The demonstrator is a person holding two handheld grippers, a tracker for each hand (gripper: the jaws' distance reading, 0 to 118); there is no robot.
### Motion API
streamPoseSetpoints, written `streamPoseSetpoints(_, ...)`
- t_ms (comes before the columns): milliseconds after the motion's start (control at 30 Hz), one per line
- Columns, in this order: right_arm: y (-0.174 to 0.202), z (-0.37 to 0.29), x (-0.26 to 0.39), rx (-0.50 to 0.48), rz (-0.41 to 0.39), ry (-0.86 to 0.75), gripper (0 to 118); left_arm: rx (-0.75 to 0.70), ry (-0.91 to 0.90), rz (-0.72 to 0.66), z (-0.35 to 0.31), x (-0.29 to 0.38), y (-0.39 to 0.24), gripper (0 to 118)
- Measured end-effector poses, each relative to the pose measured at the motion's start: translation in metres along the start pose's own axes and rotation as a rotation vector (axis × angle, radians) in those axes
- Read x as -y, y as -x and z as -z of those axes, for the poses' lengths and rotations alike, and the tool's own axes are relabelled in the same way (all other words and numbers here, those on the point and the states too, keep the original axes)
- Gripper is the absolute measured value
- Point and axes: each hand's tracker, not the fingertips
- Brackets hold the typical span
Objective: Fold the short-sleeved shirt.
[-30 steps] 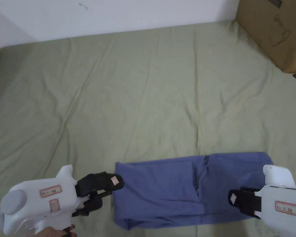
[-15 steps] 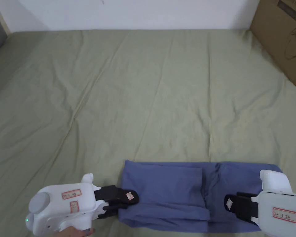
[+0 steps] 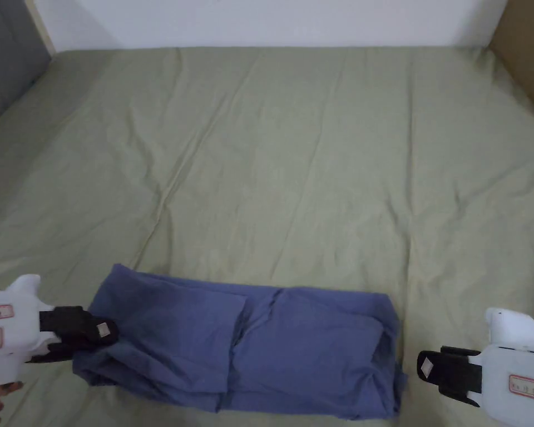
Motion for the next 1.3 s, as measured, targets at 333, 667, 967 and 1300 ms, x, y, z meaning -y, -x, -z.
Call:
streamPoseSetpoints(333,-0.028,-0.006,0.003,0.007,0.050,-0.007,0,0.189,-0.064,0.252,-0.012,0.031,-0.184,7)
streamPoseSetpoints(667,-0.070,-0.028,0.018,0.026,0.138,-0.047,0,0.202,0.365,0.605,0.154,0.102,-0.310,32)
streamPoseSetpoints(967,-0.092,-0.047,0.031,0.073,0.184,-0.062,0,0.218,0.258,0.456,0.144,0.088,-0.286,61)
streamPoseSetpoints(1300,-0.083,-0.034,0.027,0.053,0.162,-0.063,0,0.068,0.209,0.332,0.138,0.084,-0.221,2)
